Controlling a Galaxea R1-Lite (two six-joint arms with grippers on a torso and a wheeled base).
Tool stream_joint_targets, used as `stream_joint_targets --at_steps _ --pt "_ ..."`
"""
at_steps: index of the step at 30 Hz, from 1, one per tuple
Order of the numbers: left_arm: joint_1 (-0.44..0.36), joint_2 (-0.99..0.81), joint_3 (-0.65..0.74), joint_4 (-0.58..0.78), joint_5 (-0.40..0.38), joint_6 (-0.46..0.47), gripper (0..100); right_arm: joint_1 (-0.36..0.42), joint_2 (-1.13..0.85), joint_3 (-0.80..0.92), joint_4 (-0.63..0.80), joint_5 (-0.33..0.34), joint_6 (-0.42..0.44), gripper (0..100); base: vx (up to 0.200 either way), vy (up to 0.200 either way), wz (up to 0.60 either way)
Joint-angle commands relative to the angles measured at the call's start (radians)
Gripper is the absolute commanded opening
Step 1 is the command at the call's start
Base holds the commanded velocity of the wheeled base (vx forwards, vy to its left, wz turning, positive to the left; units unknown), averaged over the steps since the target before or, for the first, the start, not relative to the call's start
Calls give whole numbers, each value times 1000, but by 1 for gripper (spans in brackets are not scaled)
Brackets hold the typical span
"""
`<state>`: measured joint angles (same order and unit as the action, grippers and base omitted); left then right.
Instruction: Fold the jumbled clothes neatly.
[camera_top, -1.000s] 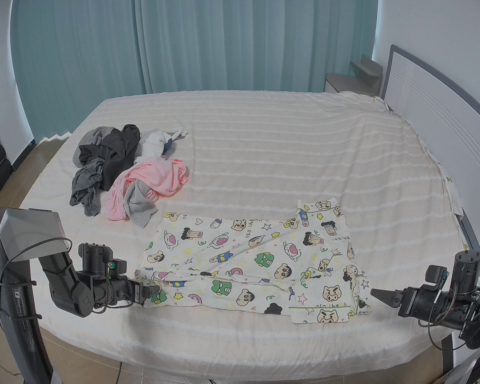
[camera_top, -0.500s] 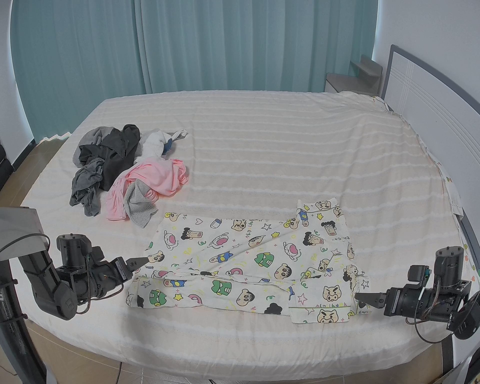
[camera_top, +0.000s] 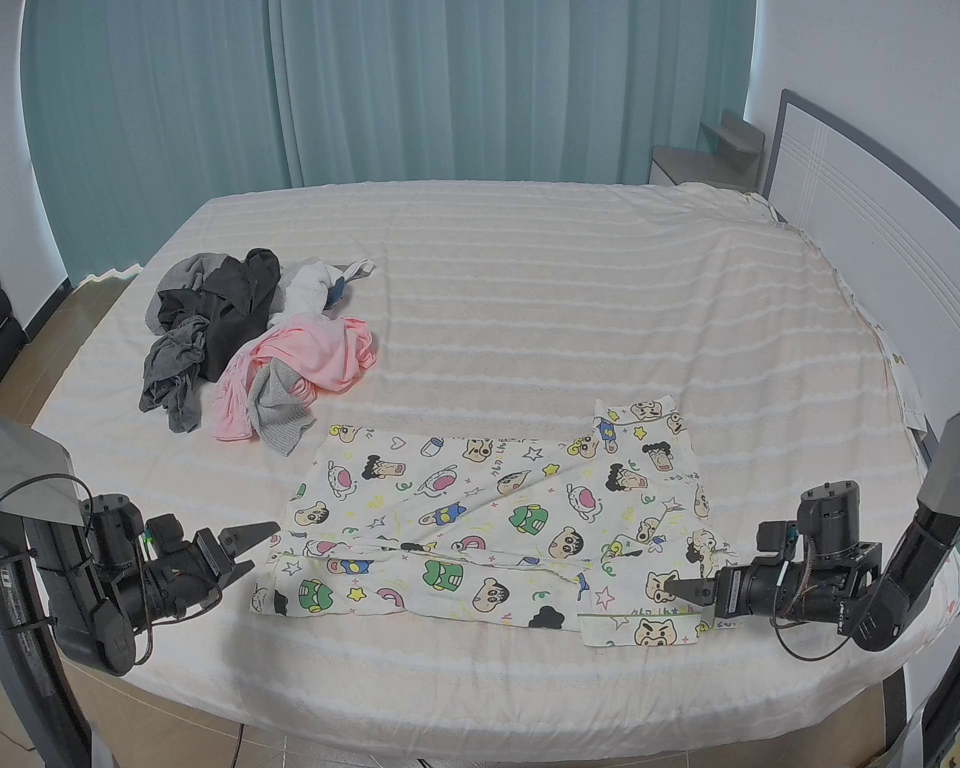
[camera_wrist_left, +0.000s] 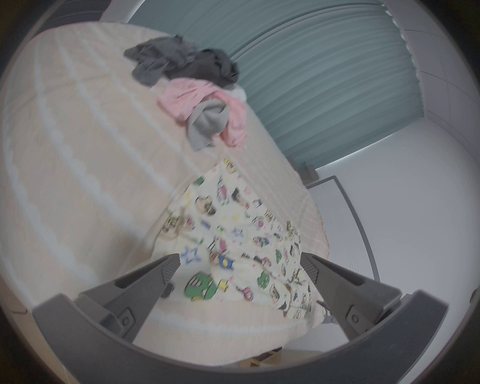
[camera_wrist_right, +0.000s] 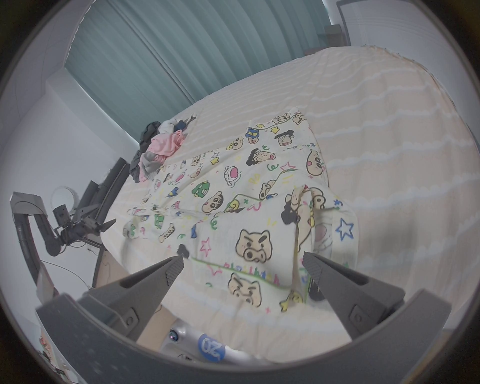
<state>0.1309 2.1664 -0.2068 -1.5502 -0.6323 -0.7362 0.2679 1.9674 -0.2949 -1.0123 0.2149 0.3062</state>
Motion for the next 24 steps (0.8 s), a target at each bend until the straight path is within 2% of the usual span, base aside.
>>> stream_joint_targets --at_steps 1,9,24 --pt "18 78 43 -21 -20 4 100 4 97 -66 3 -22 -22 100 0 0 0" --pt "18 101 47 -21 -47 8 100 -15 151 -190 104 -35 -24 100 0 0 0" --pt "18 107 47 -21 -49 15 100 -19 223 -253 106 -42 -22 100 0 0 0"
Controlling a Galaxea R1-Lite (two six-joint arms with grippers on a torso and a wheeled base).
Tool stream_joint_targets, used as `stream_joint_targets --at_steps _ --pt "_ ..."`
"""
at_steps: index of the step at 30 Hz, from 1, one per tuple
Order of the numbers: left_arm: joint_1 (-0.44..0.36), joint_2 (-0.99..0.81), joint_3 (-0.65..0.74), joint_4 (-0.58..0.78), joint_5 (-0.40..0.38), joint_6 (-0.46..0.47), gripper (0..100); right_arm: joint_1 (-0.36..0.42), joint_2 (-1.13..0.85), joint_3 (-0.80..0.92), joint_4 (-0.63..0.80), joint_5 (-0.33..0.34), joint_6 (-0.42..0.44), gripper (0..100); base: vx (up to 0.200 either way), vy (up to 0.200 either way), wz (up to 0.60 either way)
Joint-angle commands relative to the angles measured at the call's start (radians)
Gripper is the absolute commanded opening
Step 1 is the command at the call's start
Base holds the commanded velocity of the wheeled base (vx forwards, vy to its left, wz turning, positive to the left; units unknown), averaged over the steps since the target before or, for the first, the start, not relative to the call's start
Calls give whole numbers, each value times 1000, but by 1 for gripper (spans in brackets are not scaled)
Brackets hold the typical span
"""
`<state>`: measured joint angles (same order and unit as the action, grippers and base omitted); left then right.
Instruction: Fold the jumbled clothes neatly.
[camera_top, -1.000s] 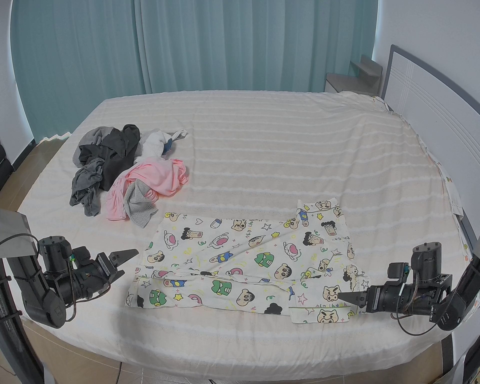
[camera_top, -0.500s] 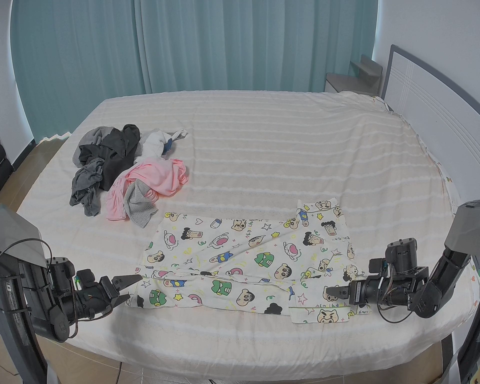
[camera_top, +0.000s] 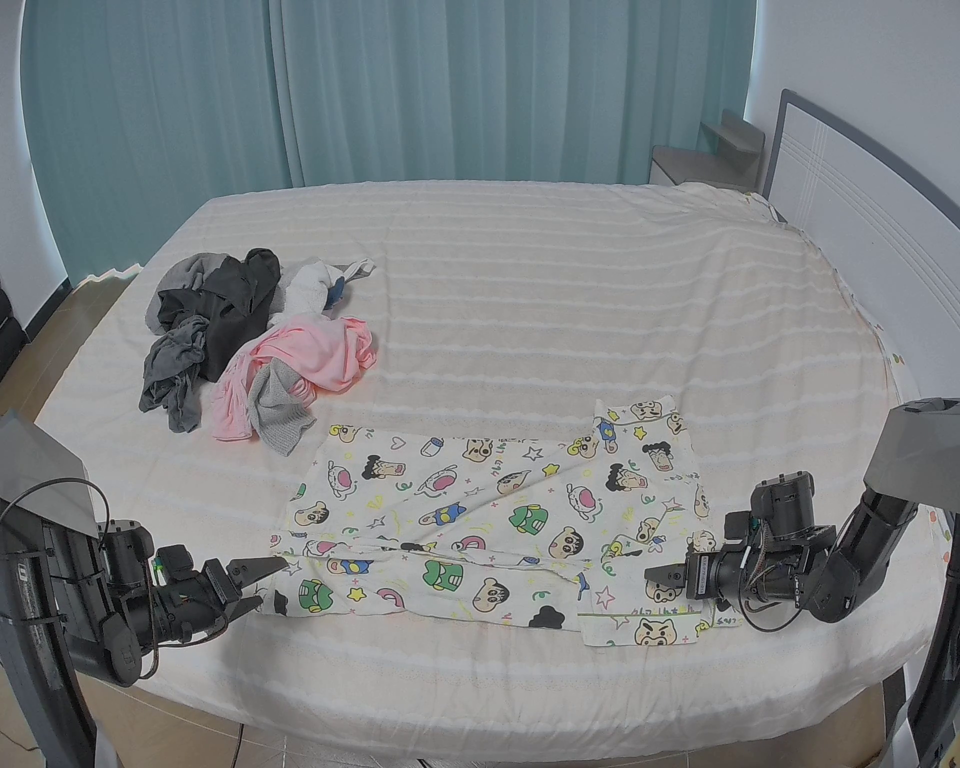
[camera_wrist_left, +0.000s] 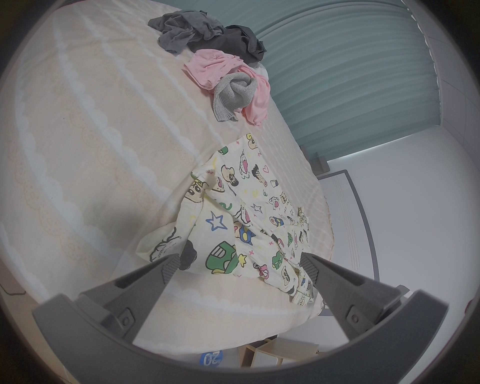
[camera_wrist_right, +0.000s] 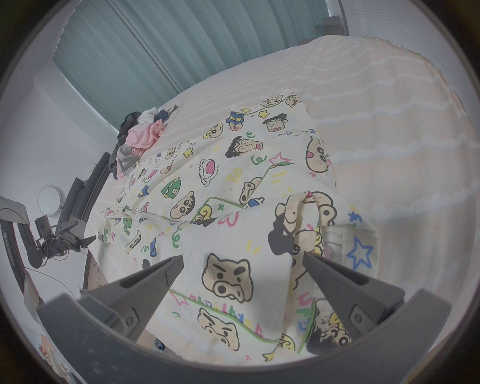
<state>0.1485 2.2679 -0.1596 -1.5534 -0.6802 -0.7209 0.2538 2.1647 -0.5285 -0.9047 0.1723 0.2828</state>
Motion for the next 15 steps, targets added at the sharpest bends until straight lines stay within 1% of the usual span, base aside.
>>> stream_joint_targets --at_steps 1,3,4,8,15 --pt "0 5 0 -17 1 0 100 -5 29 -24 -2 3 1 100 0 0 0" --pt "0 5 2 -17 1 1 100 -7 35 -30 -2 3 1 100 0 0 0" --pt "0 5 2 -17 1 1 100 -7 38 -34 -3 3 3 0 0 0 0" --pt "0 9 2 -17 1 6 100 -8 34 -39 -5 3 6 0 0 0 0" --pt "0 22 6 -17 1 38 100 -34 27 -41 -11 3 6 0 0 0 0"
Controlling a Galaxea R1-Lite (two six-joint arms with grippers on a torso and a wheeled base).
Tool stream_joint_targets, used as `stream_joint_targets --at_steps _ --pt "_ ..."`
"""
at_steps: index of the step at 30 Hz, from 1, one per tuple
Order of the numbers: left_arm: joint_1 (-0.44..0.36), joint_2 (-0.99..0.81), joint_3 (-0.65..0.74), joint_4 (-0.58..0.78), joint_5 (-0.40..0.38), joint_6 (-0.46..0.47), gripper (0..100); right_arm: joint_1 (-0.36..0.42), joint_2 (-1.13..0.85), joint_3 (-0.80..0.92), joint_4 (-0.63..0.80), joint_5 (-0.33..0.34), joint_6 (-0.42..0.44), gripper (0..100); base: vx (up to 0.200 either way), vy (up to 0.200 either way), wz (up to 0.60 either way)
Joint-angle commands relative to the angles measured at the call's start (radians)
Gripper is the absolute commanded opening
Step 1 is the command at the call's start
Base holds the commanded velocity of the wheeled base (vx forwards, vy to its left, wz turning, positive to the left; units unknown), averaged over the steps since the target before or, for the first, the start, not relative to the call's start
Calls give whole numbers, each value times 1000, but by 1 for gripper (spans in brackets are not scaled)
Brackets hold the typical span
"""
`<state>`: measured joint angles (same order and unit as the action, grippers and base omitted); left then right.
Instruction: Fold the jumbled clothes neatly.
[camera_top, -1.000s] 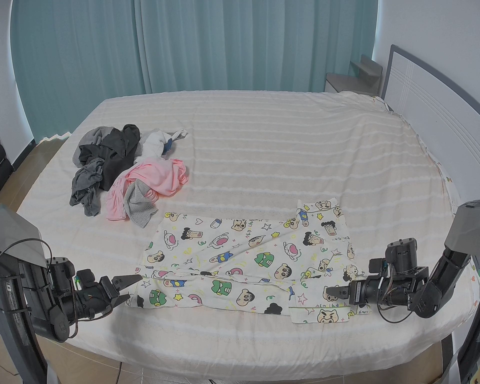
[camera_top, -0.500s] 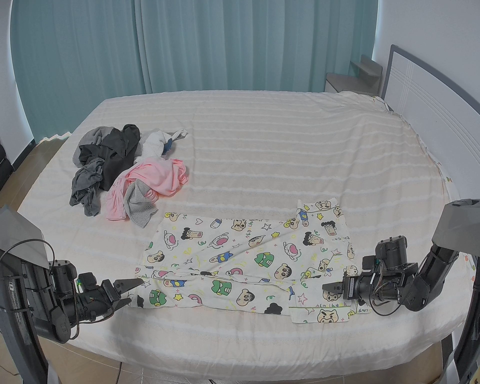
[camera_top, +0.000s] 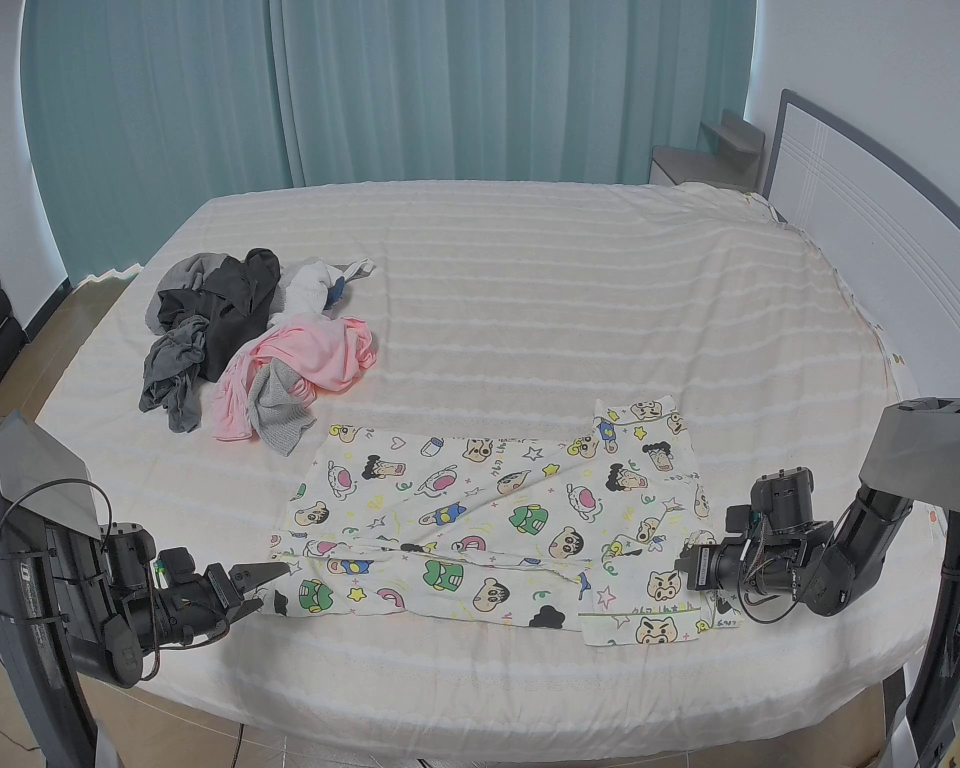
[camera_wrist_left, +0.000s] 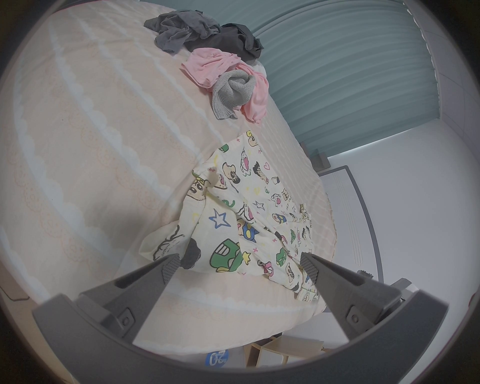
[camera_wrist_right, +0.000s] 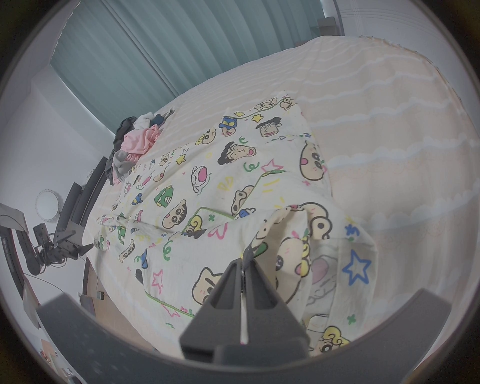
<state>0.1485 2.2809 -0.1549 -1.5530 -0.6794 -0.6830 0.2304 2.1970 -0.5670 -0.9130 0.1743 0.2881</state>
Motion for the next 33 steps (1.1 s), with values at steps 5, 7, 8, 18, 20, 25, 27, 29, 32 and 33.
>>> stream_joint_targets --at_steps 5,7,8,18,20,25,27,29,32,33 --pt "0 9 1 -18 0 2 100 -36 -22 -16 -6 5 10 0 0 0 0" --pt "0 11 1 -18 0 2 100 -45 -25 -27 -4 7 10 0 0 0 0" --pt "0 9 1 -18 0 2 100 -46 -25 -30 -4 8 11 0 0 0 0" --pt "0 11 1 -18 0 3 100 -42 -20 -60 -4 13 14 0 0 0 0" --pt "0 11 1 -18 0 3 100 -42 -20 -68 -3 11 20 0 0 0 0" --pt "-1 11 3 -18 1 5 100 -42 -16 -63 -1 11 20 0 0 0 0" --pt "-1 11 5 -18 1 13 100 -42 -14 -60 0 10 22 0 0 0 0" --pt "-3 11 8 -18 1 19 100 -42 -14 -59 6 8 20 0 0 0 0" --pt "-3 3 12 -18 1 22 100 -42 -11 -53 0 8 22 100 0 0 0" --pt "-3 -3 14 -18 1 22 100 -42 -11 -53 -3 7 29 100 0 0 0"
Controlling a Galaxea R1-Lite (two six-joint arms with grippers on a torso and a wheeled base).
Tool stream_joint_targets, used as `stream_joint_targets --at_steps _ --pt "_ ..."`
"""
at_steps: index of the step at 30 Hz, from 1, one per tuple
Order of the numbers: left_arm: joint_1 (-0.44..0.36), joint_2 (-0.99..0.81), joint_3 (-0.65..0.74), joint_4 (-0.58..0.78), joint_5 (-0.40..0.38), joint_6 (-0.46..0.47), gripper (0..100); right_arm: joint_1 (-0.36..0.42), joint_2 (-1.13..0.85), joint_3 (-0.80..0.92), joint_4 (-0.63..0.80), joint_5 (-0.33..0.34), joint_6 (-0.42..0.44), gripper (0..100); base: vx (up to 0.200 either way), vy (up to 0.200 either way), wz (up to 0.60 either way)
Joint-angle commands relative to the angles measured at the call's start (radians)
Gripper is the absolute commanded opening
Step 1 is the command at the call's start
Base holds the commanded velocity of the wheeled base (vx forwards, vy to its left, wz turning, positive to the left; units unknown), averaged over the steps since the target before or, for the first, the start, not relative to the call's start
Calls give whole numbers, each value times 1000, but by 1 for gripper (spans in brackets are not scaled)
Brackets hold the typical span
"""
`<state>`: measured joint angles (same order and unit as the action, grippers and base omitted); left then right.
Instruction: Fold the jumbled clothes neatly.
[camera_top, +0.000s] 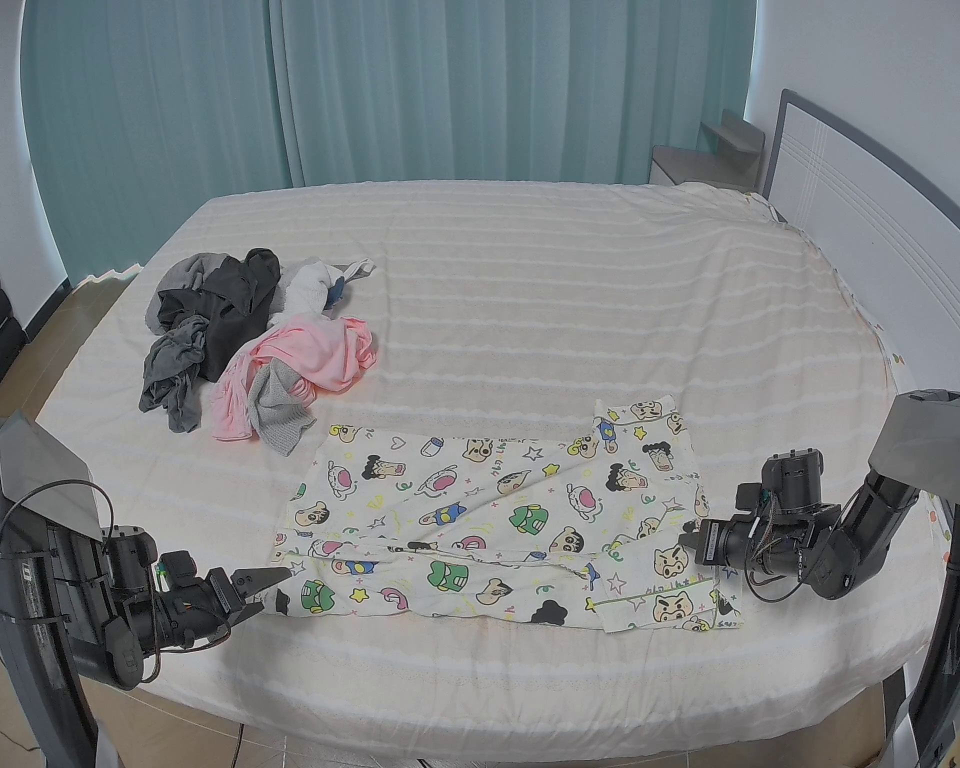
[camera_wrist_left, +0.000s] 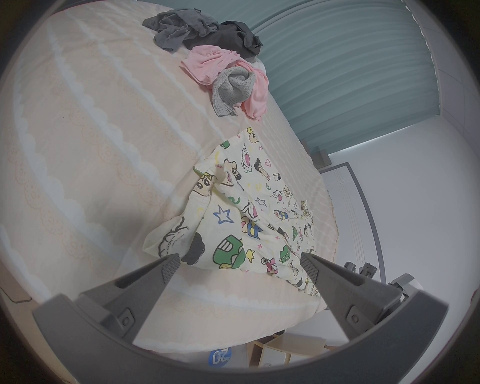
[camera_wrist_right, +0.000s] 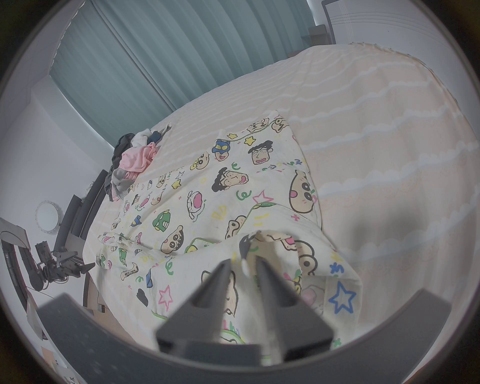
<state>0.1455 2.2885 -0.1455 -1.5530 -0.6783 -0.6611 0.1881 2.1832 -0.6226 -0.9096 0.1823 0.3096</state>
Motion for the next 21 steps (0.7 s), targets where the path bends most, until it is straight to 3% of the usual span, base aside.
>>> stream_joint_targets --at_steps 1,6,10,11,12,15,16,17,21 --pt "-1 -23 7 -18 0 0 100 1 0 1 -8 -4 17 100 0 0 0" --pt "-37 -110 49 -18 2 -14 100 -9 -60 6 -12 -6 72 100 0 0 0" --pt "-106 -195 78 -18 8 -83 100 -10 -138 52 -14 -12 149 100 0 0 0" --pt "-161 -238 72 -18 34 -167 100 -10 -186 93 -14 -14 166 100 0 0 0" --pt "-164 -239 72 -18 37 -172 100 -10 -191 96 -14 -14 166 100 0 0 0" --pt "-291 -236 32 -18 233 -207 100 -4 -286 165 -14 -44 171 100 0 0 0" --pt "-291 -236 32 -18 233 -207 100 -4 -286 165 -14 -44 171 100 0 0 0" --pt "-366 -192 17 -18 359 -209 100 4 -327 201 -15 -61 171 100 0 0 0" --pt "-486 -77 -6 -18 556 -210 100 24 -395 270 -15 -73 171 100 0 0 0"
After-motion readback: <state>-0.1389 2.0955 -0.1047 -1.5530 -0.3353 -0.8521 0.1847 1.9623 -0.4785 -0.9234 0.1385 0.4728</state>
